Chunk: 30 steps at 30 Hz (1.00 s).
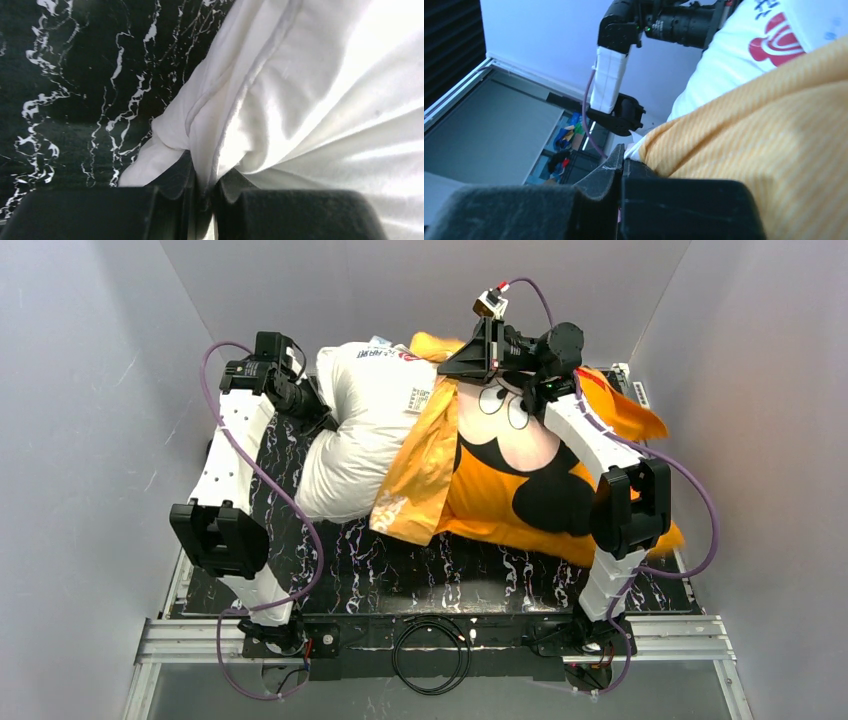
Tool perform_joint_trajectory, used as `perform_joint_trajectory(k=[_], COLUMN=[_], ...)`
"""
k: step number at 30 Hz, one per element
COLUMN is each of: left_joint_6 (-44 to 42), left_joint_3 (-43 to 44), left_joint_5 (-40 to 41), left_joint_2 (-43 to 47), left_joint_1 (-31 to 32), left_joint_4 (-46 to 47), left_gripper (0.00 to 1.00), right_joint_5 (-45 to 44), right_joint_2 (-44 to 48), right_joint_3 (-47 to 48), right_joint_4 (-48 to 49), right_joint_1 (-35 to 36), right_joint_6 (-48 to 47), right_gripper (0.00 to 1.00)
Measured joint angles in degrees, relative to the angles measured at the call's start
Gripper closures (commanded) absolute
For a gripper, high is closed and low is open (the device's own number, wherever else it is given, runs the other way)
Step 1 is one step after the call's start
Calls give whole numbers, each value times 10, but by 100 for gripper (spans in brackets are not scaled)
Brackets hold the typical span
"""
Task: Put the pillow into the pillowcase
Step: Stuff the pillow into the pillowcase.
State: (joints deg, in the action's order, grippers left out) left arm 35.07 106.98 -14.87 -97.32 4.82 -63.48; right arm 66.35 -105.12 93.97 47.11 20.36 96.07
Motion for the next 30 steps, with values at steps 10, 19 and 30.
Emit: perform_joint_trajectory(k=[10,19,30], left_joint_6=[36,109,164], left_joint_3=[-47,-111,-241], left_joint_5=[-48,13,61], left_joint_2=[14,14,36], left_joint_1=[40,152,191], left_joint_4=[89,146,170], left_gripper=[100,100,100], right_joint_5=[44,67,-11], right_joint_2=[-24,-106,-21], right_joint_3=[33,111,-67], right_joint_4=[118,127,-210], right_joint_1=[38,51,96], right_joint_6=[98,109,-114], right_gripper=[99,99,78])
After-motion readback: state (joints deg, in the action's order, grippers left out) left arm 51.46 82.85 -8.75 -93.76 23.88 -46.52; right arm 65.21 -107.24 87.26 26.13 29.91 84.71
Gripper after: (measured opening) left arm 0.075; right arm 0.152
